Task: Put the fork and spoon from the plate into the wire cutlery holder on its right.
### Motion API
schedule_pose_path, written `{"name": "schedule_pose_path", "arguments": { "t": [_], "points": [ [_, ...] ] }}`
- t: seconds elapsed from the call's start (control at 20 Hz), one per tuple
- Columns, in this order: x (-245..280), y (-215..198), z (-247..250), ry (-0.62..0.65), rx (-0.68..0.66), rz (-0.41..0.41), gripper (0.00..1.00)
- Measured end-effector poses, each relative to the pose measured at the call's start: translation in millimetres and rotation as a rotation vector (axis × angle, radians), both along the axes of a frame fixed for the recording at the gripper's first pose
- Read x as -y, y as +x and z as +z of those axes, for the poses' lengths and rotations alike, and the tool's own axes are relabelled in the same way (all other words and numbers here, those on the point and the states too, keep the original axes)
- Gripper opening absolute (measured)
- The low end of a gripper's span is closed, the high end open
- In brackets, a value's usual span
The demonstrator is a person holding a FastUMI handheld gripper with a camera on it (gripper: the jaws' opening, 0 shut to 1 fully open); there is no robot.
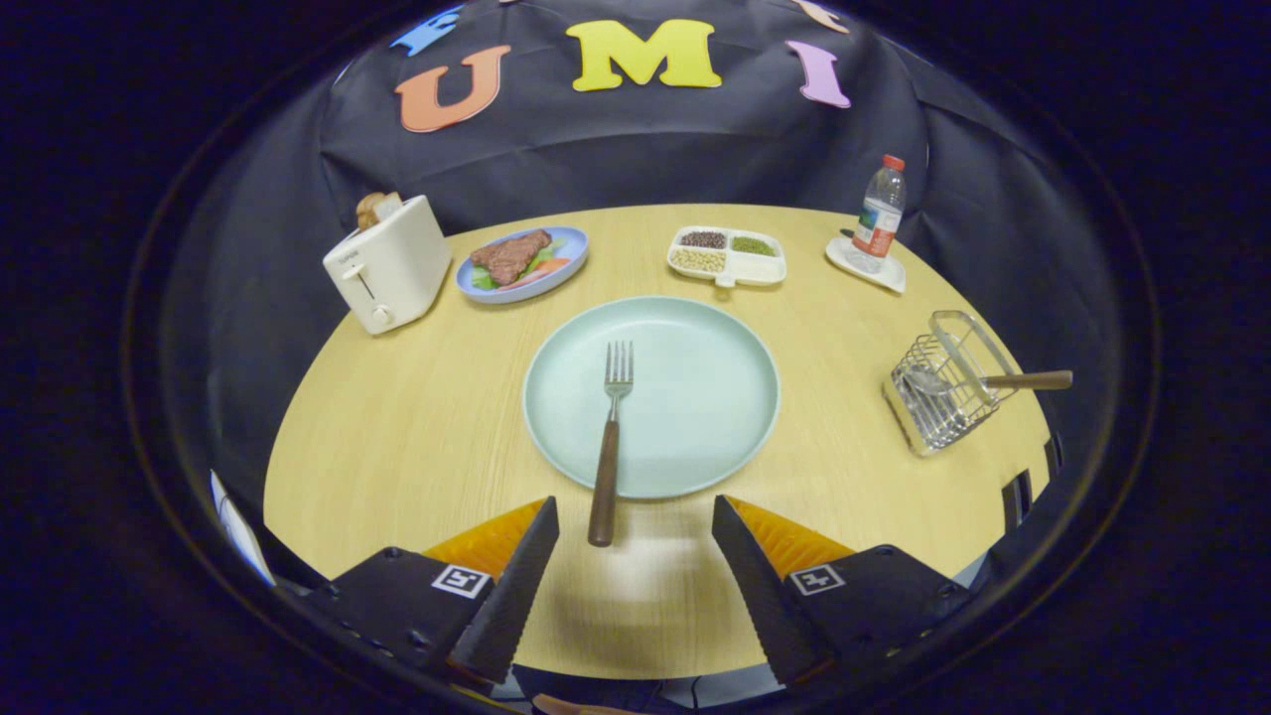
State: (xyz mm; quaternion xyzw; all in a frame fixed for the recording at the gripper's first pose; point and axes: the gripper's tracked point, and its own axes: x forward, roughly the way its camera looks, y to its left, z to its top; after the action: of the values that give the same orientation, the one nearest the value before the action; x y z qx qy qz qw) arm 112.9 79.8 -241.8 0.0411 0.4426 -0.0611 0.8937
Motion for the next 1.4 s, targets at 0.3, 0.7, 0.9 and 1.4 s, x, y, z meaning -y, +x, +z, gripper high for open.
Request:
{"name": "schedule_pose_path", "arguments": {
  "t": [0.3,0.7,0.9,1.4],
  "points": [
    [-15.8,6.5,-15.1,0.029,-0.057,-0.021,0.81],
    [-30.0,11.0,-28.6,0.085,-0.151,-0.038,0.60],
    [-23.8,18.5,-29.4,0.073,-0.159,-0.048,0.45],
    [-38.5,25.0,-34.3,0.157,-0.179,-0.011,0.10]
  ]
}}
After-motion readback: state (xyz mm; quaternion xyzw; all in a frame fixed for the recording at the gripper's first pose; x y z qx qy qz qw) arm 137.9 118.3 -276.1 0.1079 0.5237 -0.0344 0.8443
